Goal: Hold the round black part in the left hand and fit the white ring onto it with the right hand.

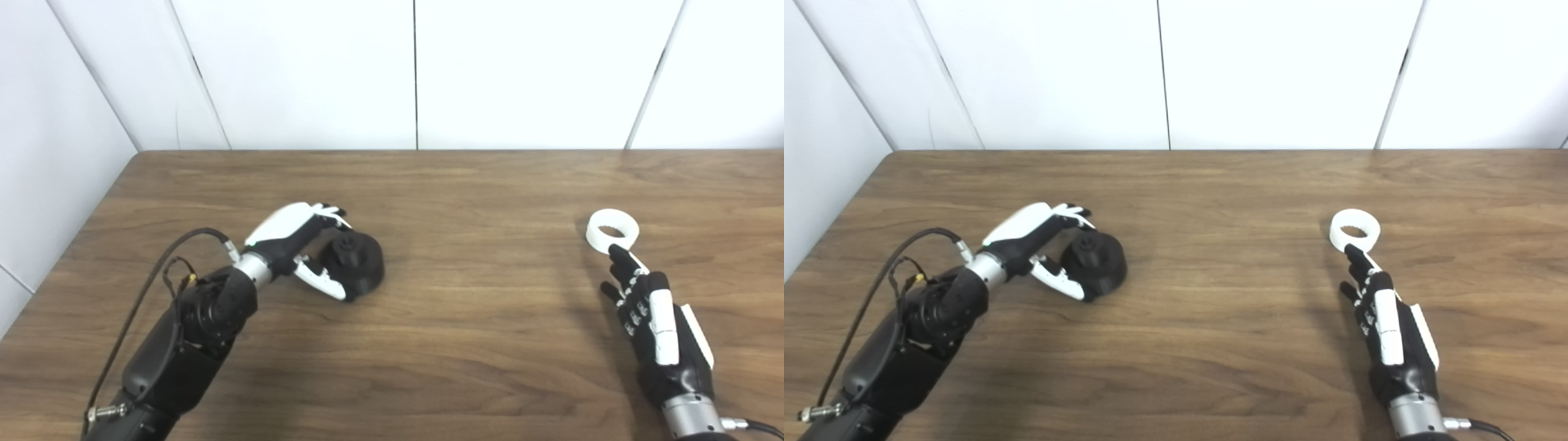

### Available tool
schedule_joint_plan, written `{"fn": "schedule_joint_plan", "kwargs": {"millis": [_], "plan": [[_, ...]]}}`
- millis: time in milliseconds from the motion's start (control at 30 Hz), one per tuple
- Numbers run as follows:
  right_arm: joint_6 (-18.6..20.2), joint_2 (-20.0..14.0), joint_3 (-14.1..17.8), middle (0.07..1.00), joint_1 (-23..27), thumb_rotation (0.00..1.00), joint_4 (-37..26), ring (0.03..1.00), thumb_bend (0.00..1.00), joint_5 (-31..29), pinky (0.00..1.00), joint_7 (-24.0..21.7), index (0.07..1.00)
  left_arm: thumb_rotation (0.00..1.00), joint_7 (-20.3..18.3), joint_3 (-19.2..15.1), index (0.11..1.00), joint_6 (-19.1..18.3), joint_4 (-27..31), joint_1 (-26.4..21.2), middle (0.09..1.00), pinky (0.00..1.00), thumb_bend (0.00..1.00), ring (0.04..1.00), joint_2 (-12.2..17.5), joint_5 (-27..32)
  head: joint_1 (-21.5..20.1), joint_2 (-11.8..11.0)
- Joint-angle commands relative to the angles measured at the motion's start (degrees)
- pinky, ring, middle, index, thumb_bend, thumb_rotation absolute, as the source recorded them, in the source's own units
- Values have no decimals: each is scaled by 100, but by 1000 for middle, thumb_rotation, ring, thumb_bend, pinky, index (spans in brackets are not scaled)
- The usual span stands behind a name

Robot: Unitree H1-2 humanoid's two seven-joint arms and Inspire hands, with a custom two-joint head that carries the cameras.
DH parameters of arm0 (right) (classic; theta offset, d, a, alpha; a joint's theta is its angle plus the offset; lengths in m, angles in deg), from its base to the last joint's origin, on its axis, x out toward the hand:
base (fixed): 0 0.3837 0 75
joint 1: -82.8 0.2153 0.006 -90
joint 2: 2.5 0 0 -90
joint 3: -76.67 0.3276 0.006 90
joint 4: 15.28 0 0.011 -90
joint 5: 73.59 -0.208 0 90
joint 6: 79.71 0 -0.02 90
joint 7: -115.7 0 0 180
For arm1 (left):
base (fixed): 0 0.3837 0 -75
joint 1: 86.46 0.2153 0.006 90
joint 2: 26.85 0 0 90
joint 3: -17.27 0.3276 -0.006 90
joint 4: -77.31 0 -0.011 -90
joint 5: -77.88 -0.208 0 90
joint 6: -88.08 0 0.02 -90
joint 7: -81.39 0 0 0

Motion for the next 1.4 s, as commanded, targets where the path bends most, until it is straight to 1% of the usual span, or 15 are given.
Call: {"fn": "schedule_joint_plan", "kwargs": {"millis": [0,200,367,467,600,733,867,1067,1100,1200,1267,1367], "plan": [[-56,165,-18,950,-50,1000,-166,972,626,55,928,-20,890,271,-62,86,657,96,268,-38,944,892,874,1000,72,-152,2,6],[-42,145,-17,951,-65,1000,-187,974,622,40,941,-48,891,289,-80,270,652,224,550,176,938,883,893,1000,-53,-202,-44,27],[-39,142,-26,950,-66,1000,-223,979,610,23,958,-62,890,314,-176,402,662,209,828,340,944,900,902,1000,-149,-229,-68,43],[-7,140,-42,950,-63,1000,-261,980,611,42,959,-54,892,302,-182,446,650,290,952,437,942,905,909,1000,-209,-212,-105,60],[49,131,-66,952,-42,1000,-288,981,612,87,951,-48,895,298,-218,551,648,384,1140,564,949,878,909,1000,-298,-270,-118,74],[82,127,-77,950,-29,1000,-322,982,618,107,957,-58,894,283,-329,618,652,323,1375,688,953,886,911,1000,-369,-318,-137,93],[133,138,-71,947,-24,1000,-353,978,623,115,944,-41,890,284,-449,649,659,244,1568,770,959,885,913,1000,-429,-342,-186,109],[182,121,-87,944,-30,1000,-419,974,619,197,938,-40,889,273,-375,660,651,363,1643,867,951,897,932,1000,-572,-400,-227,130],[202,121,-84,948,-33,1000,-438,980,624,199,947,-39,892,283,-363,670,650,386,1653,880,948,905,934,1000,-603,-405,-227,130],[212,97,-83,955,-37,1000,-464,986,627,200,958,-65,899,288,-409,690,653,344,1721,904,951,919,932,1000,-681,-417,-252,138],[214,95,-79,954,-43,1000,-474,982,625,203,962,-66,899,279,-431,694,654,326,1756,912,952,918,928,1000,-715,-422,-262,140],[265,113,-63,951,-49,1000,-510,980,627,160,953,-58,898,262,-388,677,648,405,1748,931,952,909,926,1000,-760,-450,-269,147]]}}
